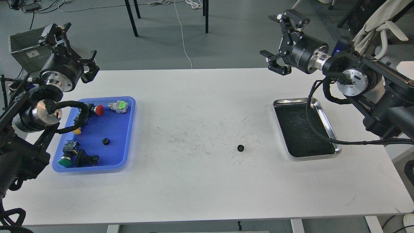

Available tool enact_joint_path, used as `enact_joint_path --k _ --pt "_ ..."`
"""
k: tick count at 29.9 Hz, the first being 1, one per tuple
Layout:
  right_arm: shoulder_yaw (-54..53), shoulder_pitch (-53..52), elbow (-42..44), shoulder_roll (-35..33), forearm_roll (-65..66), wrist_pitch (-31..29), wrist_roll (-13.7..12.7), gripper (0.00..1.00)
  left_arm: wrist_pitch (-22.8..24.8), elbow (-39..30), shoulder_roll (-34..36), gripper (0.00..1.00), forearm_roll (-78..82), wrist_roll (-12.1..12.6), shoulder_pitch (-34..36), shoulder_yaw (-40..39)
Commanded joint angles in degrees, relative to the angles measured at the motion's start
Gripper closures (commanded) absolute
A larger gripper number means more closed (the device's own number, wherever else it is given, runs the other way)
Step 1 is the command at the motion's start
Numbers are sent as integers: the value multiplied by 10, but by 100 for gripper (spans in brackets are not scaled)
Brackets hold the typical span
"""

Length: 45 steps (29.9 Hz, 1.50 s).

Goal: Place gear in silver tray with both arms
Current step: 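Reach the right gripper to the black gear and grasp it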

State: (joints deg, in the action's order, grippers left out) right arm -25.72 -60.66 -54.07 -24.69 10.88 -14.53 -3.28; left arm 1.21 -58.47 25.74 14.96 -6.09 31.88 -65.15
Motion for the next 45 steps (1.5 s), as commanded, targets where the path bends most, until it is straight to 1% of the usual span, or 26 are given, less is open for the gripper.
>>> enact_joint_path --k 1,3,5,8,11,14,16,21,24,28,33,37,42,45 --pt "114 -46 -36 14 110 2 -4 0 51 41 10 2 -58 -13 -13 -4" --pt "176 -75 -56 23 162 2 -12 0 61 61 12 2 -63 -29 -13 -4" --pt "248 -110 -82 26 194 -2 -26 0 61 69 12 2 -64 -37 -14 -3" --pt "354 -169 -115 40 214 -4 -51 0 58 69 12 2 -64 -38 -16 -3" --pt "451 -218 -125 68 213 -6 -73 0 58 69 13 2 -65 -38 -16 -4" --pt "520 -250 -144 76 213 -18 -95 0 63 63 29 2 -67 -37 -28 -5" --pt "556 -268 -148 89 211 -31 -105 0 64 63 36 2 -71 -37 -29 -6" --pt "606 -296 -147 133 205 -36 -106 0 66 63 49 2 -92 -35 -30 -7" --pt "628 -300 -139 156 201 -36 -106 0 82 64 52 2 -94 -36 -31 -7" --pt "653 -308 -133 189 164 -36 -106 0 88 64 55 2 -94 -37 -32 -7" --pt "664 -293 -95 225 158 -35 -104 1 94 68 63 2 -95 -37 -39 -7" --pt "665 -279 -75 242 158 -35 -103 1 100 69 70 2 -110 -34 -40 -7" --pt "665 -275 -72 247 158 -36 -103 2 107 71 73 2 -127 -34 -40 -7" --pt "668 -271 -71 247 158 -36 -105 5 108 71 73 2 -127 -34 -41 -7"
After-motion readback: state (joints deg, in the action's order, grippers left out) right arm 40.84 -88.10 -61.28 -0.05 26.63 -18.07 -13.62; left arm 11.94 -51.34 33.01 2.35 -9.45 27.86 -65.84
